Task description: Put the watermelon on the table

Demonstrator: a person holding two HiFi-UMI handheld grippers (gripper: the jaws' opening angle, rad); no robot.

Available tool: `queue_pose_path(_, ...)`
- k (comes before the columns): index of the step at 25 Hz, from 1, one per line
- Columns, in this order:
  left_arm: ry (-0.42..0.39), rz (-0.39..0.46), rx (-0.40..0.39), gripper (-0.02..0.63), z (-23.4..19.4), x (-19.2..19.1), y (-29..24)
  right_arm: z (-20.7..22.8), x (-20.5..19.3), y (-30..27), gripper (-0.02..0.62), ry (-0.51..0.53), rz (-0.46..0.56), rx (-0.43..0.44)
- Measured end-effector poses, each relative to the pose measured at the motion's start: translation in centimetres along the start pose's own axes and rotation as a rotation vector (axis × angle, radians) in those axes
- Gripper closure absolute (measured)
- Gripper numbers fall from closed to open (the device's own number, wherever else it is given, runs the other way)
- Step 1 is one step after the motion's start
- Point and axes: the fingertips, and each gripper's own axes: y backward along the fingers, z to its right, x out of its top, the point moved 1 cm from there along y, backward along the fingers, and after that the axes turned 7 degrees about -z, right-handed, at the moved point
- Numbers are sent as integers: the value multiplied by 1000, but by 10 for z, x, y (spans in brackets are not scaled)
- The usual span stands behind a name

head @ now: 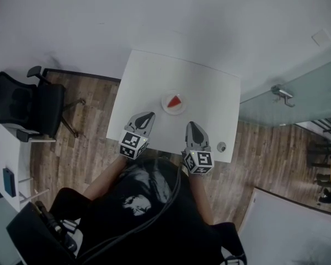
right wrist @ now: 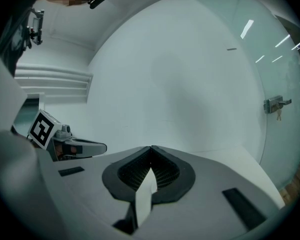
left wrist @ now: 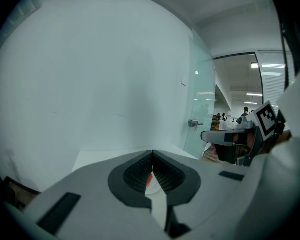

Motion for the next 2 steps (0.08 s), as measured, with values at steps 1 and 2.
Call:
queue_pose_path(1,-2,-1,-5,600,1,0,-1,1,0,0,586,1,0,3)
queue_pose_path(2,-4,-3,-10,600,2,1,-3,1,0,-1,586,2,0,5)
